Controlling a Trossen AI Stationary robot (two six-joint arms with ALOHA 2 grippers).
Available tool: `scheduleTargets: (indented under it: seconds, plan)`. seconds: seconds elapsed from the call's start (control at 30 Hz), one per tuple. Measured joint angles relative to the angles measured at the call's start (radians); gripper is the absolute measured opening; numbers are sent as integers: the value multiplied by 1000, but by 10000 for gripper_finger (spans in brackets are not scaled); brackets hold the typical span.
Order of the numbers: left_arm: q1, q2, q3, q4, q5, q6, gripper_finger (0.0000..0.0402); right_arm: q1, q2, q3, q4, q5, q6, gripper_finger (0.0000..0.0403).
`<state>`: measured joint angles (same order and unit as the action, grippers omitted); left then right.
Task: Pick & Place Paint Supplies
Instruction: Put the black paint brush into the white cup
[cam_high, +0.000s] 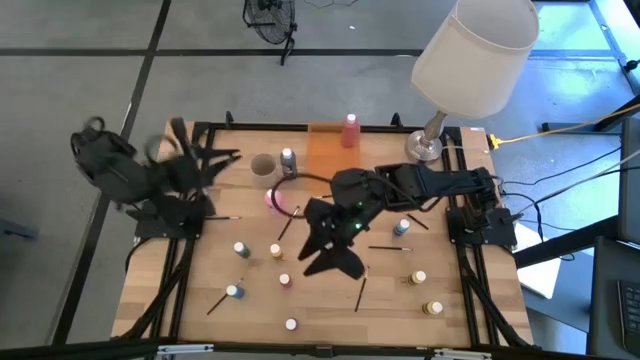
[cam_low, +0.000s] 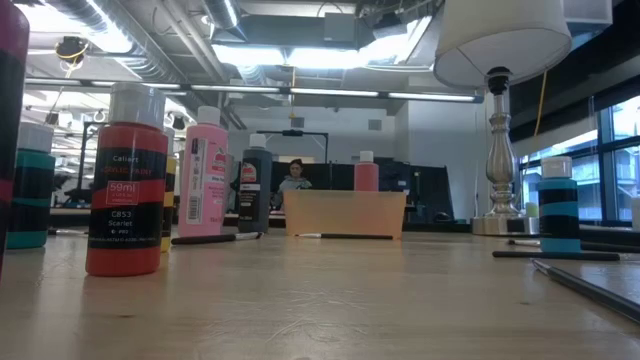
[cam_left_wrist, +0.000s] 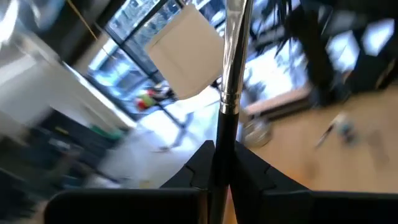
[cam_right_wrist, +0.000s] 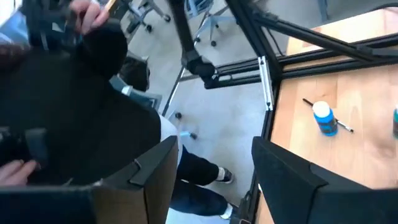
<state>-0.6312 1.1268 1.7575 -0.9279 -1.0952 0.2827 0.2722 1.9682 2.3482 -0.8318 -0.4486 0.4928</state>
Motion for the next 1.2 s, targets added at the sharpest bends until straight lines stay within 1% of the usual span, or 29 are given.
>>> scheduleTargets:
  seconds: [0.07, 0.17, 0.3, 0.37, 0.43, 0.63, 0.73, 0.83, 1.0, 1.1, 1.2]
  plan:
    - [0, -45, -16, 4, 29, -77, 22, 8, 0, 0, 0, 4, -11, 209]
    - [0, -110, -60, 12, 37, -145, 22, 14, -1, 0, -12, 36, -24, 208]
    - [0, -201, -180, 88, 41, -215, 22, 17, -1, 0, -74, 104, -56, 208]
    - [0, -250, -272, 175, 42, -226, 22, 17, -1, 0, -108, 138, -71, 208]
    - [0, -299, -379, 296, 42, -224, 22, 16, -1, 0, -136, 142, -89, 208]
    - [26, -442, -704, 690, 47, -131, 22, 17, -1, 0, -179, 141, -158, 207]
    - [74, -518, -830, 855, 94, -123, 22, 13, -1, 0, -179, 134, -174, 207]
    - [144, -593, -929, 967, 168, -121, 22, 1, -4, 0, -199, 131, -199, 207]
    - [282, -705, -1036, 980, 265, -141, 22, -23, -7, 1, -228, 132, -232, 206]
    - [372, -742, -1077, 977, 360, -149, 22, -43, -7, 1, -227, 124, -232, 206]
    - [454, -756, -1103, 969, 422, -166, 22, -72, -11, 1, -228, 116, -233, 206]
